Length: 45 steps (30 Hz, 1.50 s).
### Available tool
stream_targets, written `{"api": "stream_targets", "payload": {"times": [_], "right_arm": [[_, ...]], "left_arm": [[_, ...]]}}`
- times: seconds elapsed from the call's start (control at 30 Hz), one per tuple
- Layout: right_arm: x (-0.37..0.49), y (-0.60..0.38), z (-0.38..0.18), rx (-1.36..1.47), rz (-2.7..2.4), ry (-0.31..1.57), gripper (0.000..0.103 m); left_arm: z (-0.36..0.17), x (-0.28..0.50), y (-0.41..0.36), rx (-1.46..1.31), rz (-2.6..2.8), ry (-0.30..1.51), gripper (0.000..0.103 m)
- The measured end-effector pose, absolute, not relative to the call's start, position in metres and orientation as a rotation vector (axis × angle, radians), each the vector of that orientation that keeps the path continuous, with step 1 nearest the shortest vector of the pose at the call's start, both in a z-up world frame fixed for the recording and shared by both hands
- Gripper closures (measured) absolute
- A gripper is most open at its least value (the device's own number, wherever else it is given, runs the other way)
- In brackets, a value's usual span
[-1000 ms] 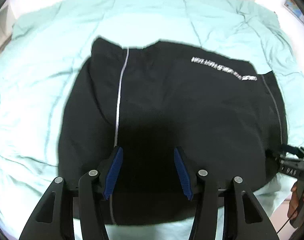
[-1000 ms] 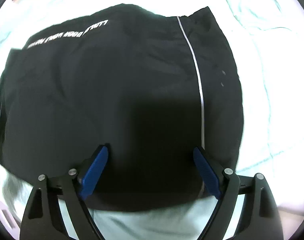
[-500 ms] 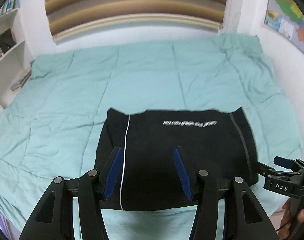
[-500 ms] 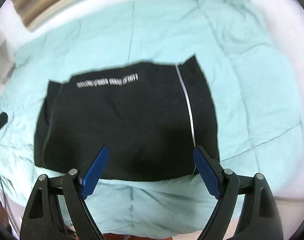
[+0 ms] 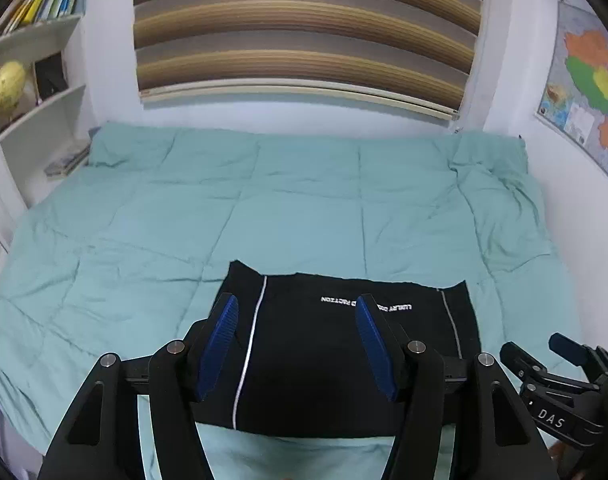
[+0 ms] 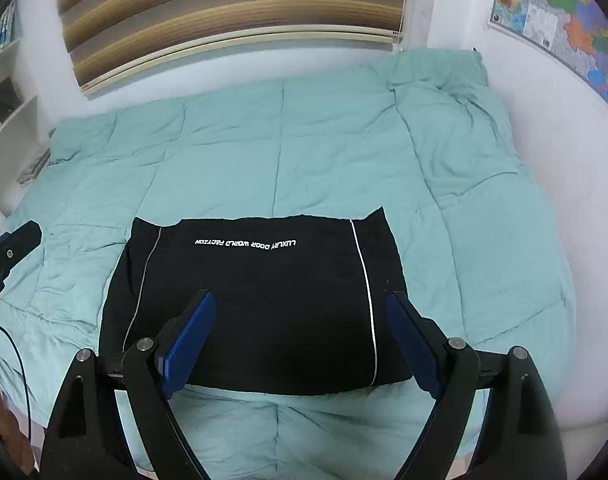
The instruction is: Fold large clothes
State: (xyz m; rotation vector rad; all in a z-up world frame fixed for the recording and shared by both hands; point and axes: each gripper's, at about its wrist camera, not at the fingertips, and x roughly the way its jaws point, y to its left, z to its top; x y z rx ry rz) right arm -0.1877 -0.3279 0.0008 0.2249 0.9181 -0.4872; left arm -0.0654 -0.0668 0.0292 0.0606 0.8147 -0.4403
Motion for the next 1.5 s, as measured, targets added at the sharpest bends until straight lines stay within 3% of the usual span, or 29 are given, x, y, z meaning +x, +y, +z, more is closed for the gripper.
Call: {"api": "stream_targets", "payload": {"times": [1.1,1.5], "right_arm": [[-0.209,-0.35,-0.021,0.314,-0.432,0.961,0.014],[-0.192,-0.323,-0.032,0.357,-0.36,0.952,0.014]], "left_arm": [[0.021,-0.107,-0.116,0.188,-0.421,0.819,0.04],[0.018,-0.111,-0.09,0.246,-0.374,0.822,0.04]]}}
